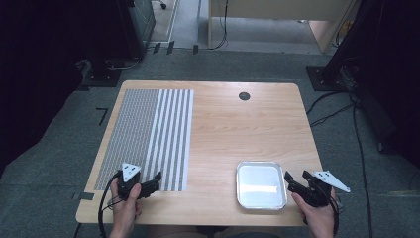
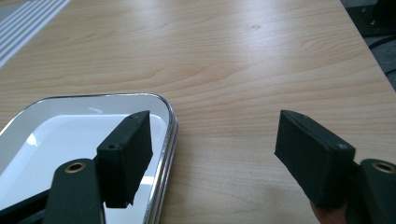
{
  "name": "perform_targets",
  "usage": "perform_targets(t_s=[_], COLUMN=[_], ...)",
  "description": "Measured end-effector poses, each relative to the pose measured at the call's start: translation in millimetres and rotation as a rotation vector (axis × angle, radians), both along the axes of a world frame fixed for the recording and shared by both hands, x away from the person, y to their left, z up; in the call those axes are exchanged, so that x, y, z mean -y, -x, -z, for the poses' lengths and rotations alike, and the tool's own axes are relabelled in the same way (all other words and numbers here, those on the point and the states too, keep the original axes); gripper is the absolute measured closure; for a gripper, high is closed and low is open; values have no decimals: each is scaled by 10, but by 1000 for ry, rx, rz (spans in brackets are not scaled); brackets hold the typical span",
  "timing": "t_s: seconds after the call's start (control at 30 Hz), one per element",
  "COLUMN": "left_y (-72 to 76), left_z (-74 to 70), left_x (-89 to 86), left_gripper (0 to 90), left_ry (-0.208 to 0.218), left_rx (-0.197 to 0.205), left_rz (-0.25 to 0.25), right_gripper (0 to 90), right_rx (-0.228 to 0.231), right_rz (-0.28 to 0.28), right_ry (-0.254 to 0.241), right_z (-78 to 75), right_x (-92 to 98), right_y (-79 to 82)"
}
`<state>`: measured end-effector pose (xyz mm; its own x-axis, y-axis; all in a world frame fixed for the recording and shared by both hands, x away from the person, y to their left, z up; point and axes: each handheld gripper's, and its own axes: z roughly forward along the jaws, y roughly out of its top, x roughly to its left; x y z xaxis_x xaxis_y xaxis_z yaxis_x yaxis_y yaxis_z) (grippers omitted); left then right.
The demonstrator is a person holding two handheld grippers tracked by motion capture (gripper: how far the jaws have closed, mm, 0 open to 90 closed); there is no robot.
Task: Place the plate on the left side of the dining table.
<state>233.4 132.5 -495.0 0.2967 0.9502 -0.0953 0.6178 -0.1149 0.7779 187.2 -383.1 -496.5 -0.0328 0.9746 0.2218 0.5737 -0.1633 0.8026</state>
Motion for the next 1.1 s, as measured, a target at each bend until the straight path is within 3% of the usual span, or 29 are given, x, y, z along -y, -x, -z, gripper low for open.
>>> perform_targets(t_s=[0.03,0.13,0.2,0.3,0.57,0.87,1.03,1.1], left_y=[14,32,43,41,31,10,4,3], left_z=[2,1,-3,-12,-41,-35,-42,-44], left_x=[52,127,190,268,614,1171,1506,1554], left_gripper=[182,182,182,182,182,182,182,182], left_ry=[8,26,16,46,57,52,54,57], left_rx=[1,1,2,-3,3,-15,-18,-19], left_rz=[4,18,33,46,106,196,249,253], right_gripper=[323,353,394,462,429,402,368,362], right_rx=[2,4,9,37,34,28,28,29], right_rz=[-2,-11,-27,-36,-26,-38,-43,-38], right_ry=[40,38,27,15,17,17,-8,-6], right_z=[-5,-8,-8,-30,-26,-30,-32,-32], right_x=[-29,-38,-37,-35,-56,-85,-66,-61], right_y=[9,11,11,39,50,44,42,41])
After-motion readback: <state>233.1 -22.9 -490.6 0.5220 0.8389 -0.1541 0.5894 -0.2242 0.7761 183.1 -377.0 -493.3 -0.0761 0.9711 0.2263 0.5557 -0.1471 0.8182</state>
